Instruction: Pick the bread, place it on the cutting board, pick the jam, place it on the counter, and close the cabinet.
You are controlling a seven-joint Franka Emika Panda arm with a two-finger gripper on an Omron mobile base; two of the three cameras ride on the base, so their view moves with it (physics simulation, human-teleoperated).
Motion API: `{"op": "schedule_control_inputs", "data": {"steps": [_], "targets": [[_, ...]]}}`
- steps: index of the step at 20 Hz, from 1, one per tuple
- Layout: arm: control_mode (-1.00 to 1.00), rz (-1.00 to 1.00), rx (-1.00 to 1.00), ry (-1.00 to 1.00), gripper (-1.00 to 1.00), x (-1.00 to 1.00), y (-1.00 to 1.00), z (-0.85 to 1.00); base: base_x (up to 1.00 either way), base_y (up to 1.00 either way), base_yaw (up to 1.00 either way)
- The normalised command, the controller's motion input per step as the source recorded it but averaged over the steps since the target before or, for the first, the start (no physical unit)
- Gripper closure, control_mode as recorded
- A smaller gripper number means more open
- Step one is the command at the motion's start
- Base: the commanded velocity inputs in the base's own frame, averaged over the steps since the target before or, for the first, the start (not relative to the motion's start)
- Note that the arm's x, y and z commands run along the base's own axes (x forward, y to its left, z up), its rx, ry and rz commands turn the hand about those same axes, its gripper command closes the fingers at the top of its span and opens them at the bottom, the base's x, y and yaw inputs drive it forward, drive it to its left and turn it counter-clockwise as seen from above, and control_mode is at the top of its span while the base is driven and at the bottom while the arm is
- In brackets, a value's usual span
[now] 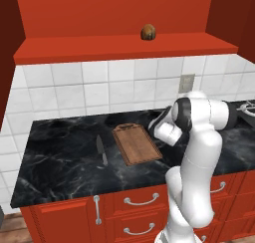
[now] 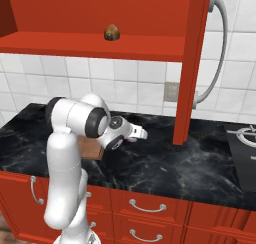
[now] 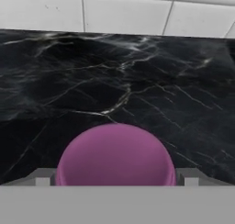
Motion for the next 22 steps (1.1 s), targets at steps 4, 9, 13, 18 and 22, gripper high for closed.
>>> {"op": "schedule_control_inputs", "data": {"steps": [4, 9, 13, 18, 22], "targets": [[-1.00, 0.00, 0.00, -0.01, -1.00, -0.25, -0.18, 0.04, 0.00, 0.00, 0.00], [-1.00, 0.00, 0.04, -0.01, -1.00, -0.24, -0.24, 0.29, 0.00, 0.00, 0.00], [-1.00, 0.00, 0.08, -0.02, -1.00, -0.23, -0.28, 0.42, 0.00, 0.00, 0.00], [-1.00, 0.00, 0.09, -0.04, -1.00, -0.20, -0.29, 0.50, 0.00, 0.00, 0.00], [-1.00, 0.00, 0.10, -0.04, -1.00, -0.14, -0.31, 0.60, 0.00, 0.00, 0.00]]}}
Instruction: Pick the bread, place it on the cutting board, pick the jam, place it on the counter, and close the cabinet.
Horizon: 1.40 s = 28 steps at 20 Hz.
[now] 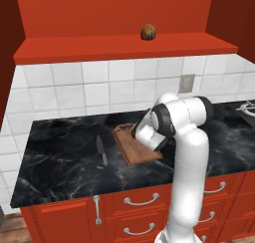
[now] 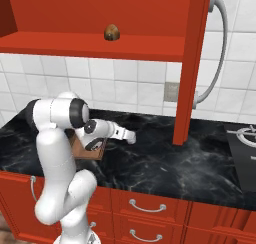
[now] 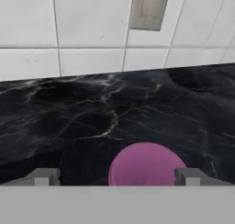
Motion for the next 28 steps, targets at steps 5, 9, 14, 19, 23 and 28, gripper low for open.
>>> {"op": "schedule_control_inputs", "data": {"steps": [5, 9, 14, 19, 23, 28], "targets": [[-1.00, 0.00, 0.10, -0.02, -1.00, -0.09, -0.36, 0.62, 0.00, 0.00, 0.00], [-1.00, 0.00, 0.10, -0.01, -1.00, -0.01, -0.37, 0.62, 0.00, 0.00, 0.00], [-1.00, 0.00, 0.09, 0.00, -1.00, 0.00, -0.33, 0.59, 0.00, 0.00, 0.00], [-1.00, 0.00, 0.08, 0.00, -1.00, 0.00, -0.26, 0.56, 0.00, 0.00, 0.00], [-1.00, 0.00, 0.06, 0.00, -1.00, 0.00, -0.15, 0.55, 0.00, 0.00, 0.00], [-1.00, 0.02, 0.05, 0.00, -1.00, 0.00, -0.03, 0.52, 0.00, 0.00, 0.00]]}}
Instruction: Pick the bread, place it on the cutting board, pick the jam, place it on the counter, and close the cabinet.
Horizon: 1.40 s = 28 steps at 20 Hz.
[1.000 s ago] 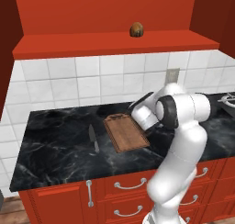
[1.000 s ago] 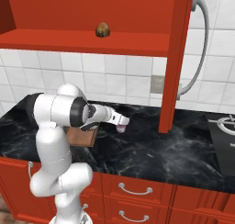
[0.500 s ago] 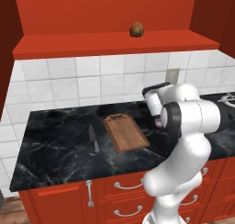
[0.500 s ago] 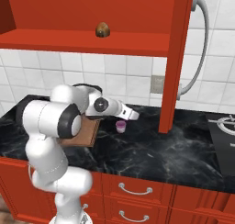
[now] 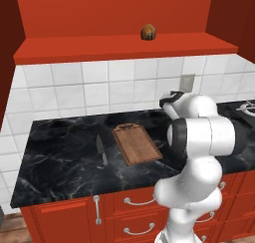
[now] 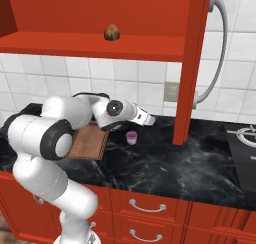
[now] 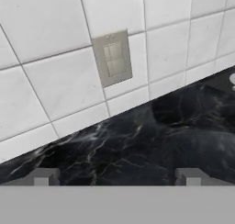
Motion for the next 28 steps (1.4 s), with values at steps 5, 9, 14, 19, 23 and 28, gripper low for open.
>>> {"op": "schedule_control_inputs", "data": {"steps": [5, 9, 14, 19, 23, 28], "targets": [[-1.00, 0.04, 0.04, 0.00, -1.00, -0.04, 0.00, 0.60, 0.00, 0.00, 0.00], [-1.00, 0.05, 0.03, 0.00, -1.00, -0.13, 0.00, 0.62, 0.00, 0.00, 0.00], [-1.00, 0.06, 0.01, 0.00, -1.00, -0.21, 0.00, 0.55, 0.00, 0.00, 0.00], [-1.00, 0.09, 0.00, -0.01, -1.00, -0.41, 0.00, 0.48, 0.00, 0.00, 0.00], [-1.00, 0.10, 0.00, -0.03, -1.00, -0.51, 0.00, 0.39, 0.00, 0.00, 0.00], [-1.00, 0.11, 0.00, -0.06, -1.00, -0.56, 0.00, 0.30, 0.00, 0.00, 0.00]]}}
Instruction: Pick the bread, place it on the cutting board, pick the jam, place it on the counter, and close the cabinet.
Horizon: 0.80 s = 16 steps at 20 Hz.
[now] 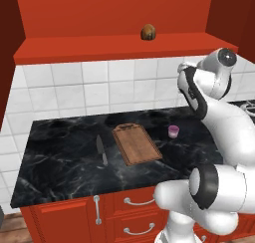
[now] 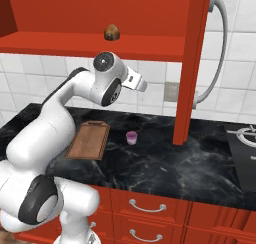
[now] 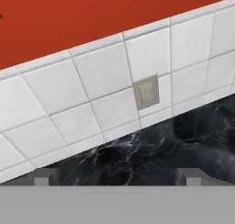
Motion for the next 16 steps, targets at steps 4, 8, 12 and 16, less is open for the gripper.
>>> {"op": "schedule_control_inputs", "data": {"steps": [4, 8, 12, 16], "targets": [[-1.00, 0.11, 0.00, -0.10, -1.00, -0.57, 0.00, 0.30, 0.00, 0.00, 0.00], [-1.00, 0.11, 0.00, -0.13, -1.00, -0.47, 0.00, 0.38, 0.00, 0.00, 0.00], [-1.00, 0.09, 0.00, -0.08, -1.00, -0.25, 0.05, 0.43, 0.00, 0.00, 0.00], [-1.00, 0.05, 0.00, -0.03, -1.00, -0.16, 0.00, 0.47, 0.00, 0.00, 0.00]]}}
